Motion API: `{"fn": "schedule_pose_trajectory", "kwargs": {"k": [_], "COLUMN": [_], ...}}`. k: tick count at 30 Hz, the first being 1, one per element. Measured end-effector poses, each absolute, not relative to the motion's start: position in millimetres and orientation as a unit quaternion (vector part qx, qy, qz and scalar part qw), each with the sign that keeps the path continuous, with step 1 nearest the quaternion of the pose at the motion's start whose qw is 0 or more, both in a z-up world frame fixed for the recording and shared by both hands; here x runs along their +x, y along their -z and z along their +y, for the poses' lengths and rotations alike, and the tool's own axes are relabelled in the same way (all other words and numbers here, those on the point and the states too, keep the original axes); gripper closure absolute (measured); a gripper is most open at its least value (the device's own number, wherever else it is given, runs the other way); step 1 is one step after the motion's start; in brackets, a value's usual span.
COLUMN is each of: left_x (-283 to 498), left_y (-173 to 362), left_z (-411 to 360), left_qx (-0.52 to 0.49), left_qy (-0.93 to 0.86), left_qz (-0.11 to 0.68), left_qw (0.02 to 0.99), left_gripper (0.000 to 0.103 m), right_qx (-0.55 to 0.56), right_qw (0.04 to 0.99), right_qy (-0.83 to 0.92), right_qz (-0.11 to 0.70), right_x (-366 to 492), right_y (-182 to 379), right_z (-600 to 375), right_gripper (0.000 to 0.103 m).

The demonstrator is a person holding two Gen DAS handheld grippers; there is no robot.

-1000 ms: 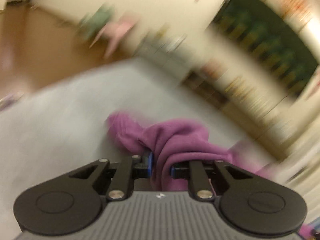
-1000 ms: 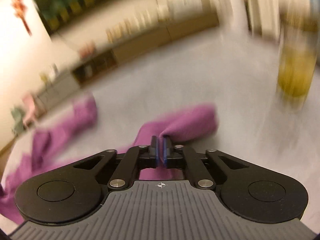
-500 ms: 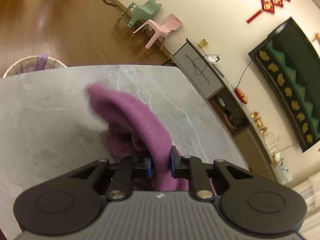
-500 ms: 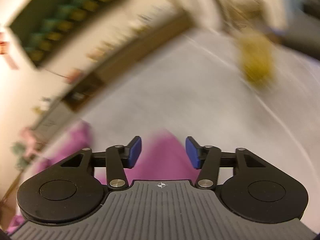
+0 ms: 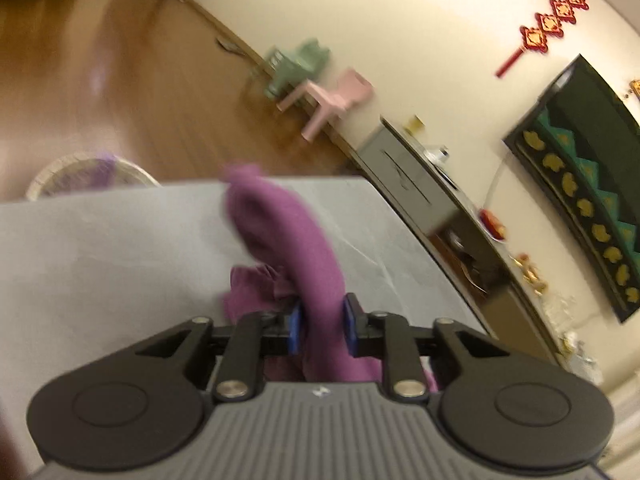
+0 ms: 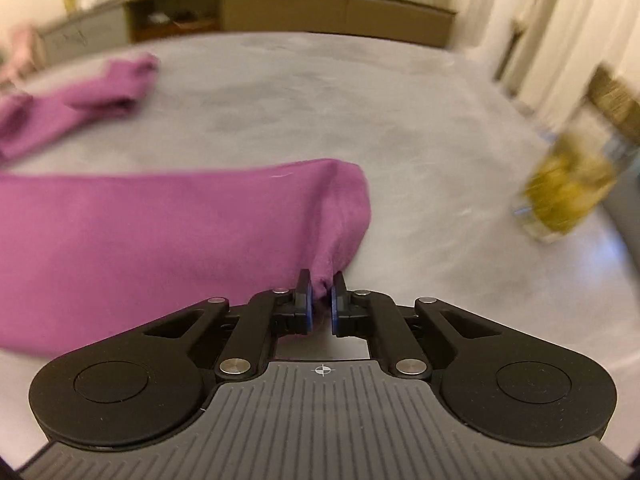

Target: Fold clothes

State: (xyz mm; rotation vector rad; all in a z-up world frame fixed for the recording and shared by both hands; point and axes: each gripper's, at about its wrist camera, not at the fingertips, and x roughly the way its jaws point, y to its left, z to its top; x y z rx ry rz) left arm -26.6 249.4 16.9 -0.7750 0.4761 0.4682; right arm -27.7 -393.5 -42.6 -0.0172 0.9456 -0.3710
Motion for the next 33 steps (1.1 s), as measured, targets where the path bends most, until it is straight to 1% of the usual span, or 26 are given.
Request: {"fn": "schedule_pose_trajectory", "kwargs": {"k": [1, 2, 3, 5, 7, 8, 10, 11, 13, 14, 15, 16, 19, 20, 23, 26, 27, 28, 29, 30, 31, 32, 33], "left_x": [-34.2, -41.3, -47.7, -60.9, -72.3, -72.9, -60.9, -51.0, -18.1, 3.2, 28.0, 49.7, 98.1, 105.0, 111.0, 119.2, 121.9, 124.1, 125.7, 127.3, 126.9, 123.8, 117.0], "left_y": [-18.7, -18.8, -19.2, -24.2, -32.0, -39.1, -57.0, -65.7, -76.8, -78.7, -76.9, -72.9, -37.9, -26.3, -4.5, 5.8, 9.3, 11.9, 13.5, 15.1, 12.6, 4.4, -9.3], "left_z": [246.1, 243.5, 241.0, 234.0, 227.4, 226.6, 229.2, 232.3, 241.7, 245.1, 246.5, 248.5, 254.4, 254.9, 254.2, 245.3, 242.4, 240.6, 240.4, 240.2, 239.9, 239.4, 237.6], "left_qx": [-0.372, -0.379, -0.388, -0.400, -0.402, -0.392, -0.370, -0.362, -0.355, -0.342, -0.316, -0.291, -0.247, -0.235, -0.206, -0.180, -0.171, -0.165, -0.161, -0.157, -0.160, -0.172, -0.181], "left_qy": [-0.236, -0.238, -0.235, -0.221, -0.213, -0.217, -0.218, -0.216, -0.205, -0.200, -0.198, -0.201, -0.194, -0.201, -0.209, -0.207, -0.206, -0.200, -0.186, -0.173, -0.156, -0.136, -0.116], "left_qz": [0.229, 0.234, 0.238, 0.230, 0.213, 0.201, 0.181, 0.178, 0.192, 0.206, 0.228, 0.253, 0.352, 0.371, 0.400, 0.412, 0.415, 0.418, 0.418, 0.418, 0.410, 0.391, 0.357], "left_qw": [0.868, 0.863, 0.859, 0.859, 0.865, 0.871, 0.885, 0.889, 0.892, 0.895, 0.900, 0.900, 0.882, 0.876, 0.868, 0.869, 0.869, 0.871, 0.875, 0.878, 0.884, 0.894, 0.909], "left_gripper": [0.051, 0.029, 0.027, 0.028, 0.028, 0.028, 0.025, 0.022, 0.015, 0.006, 0.006, 0.006, 0.008, 0.010, 0.010, 0.009, 0.016, 0.026, 0.056, 0.091, 0.099, 0.099, 0.102], "right_qx": [-0.029, -0.045, -0.060, -0.073, -0.067, -0.065, -0.053, -0.043, -0.014, 0.006, 0.029, 0.044, 0.079, 0.084, 0.065, 0.041, 0.038, 0.037, 0.035, 0.031, 0.025, 0.023, 0.023], "right_qw": [0.869, 0.862, 0.855, 0.845, 0.857, 0.871, 0.901, 0.914, 0.934, 0.940, 0.943, 0.942, 0.927, 0.922, 0.911, 0.899, 0.893, 0.886, 0.877, 0.872, 0.868, 0.874, 0.885], "right_qy": [0.189, 0.204, 0.219, 0.251, 0.266, 0.266, 0.236, 0.211, 0.143, 0.104, 0.064, 0.028, -0.072, -0.096, -0.136, -0.145, -0.144, -0.144, -0.146, -0.148, -0.150, -0.149, -0.148], "right_qz": [0.457, 0.462, 0.466, 0.466, 0.436, 0.407, 0.361, 0.344, 0.327, 0.326, 0.326, 0.333, 0.359, 0.365, 0.384, 0.412, 0.424, 0.440, 0.456, 0.466, 0.472, 0.462, 0.441], "right_x": [-27.0, -25.2, -22.8, -26.5, -32.7, -37.8, -40.4, -37.4, -21.9, -10.5, 2.5, 20.1, 80.9, 100.4, 163.5, 217.2, 233.0, 246.2, 258.3, 266.6, 272.7, 271.7, 266.5], "right_y": [42.5, 43.4, 45.0, 38.6, 22.1, 8.4, -19.2, -31.6, -51.2, -57.7, -62.4, -64.5, -66.6, -66.3, -59.0, -35.7, -26.1, -15.8, -5.8, 0.3, 4.2, 0.9, -6.3], "right_z": [-396.7, -400.5, -404.7, -412.9, -406.3, -396.1, -369.9, -354.8, -320.5, -303.5, -287.0, -268.1, -207.4, -188.0, -131.3, -81.0, -70.2, -63.4, -56.9, -54.8, -55.3, -60.0, -67.1], "right_gripper": [0.103, 0.103, 0.102, 0.099, 0.081, 0.078, 0.062, 0.058, 0.048, 0.044, 0.036, 0.029, 0.028, 0.028, 0.024, 0.023, 0.023, 0.029, 0.036, 0.057, 0.089, 0.102, 0.103]}}
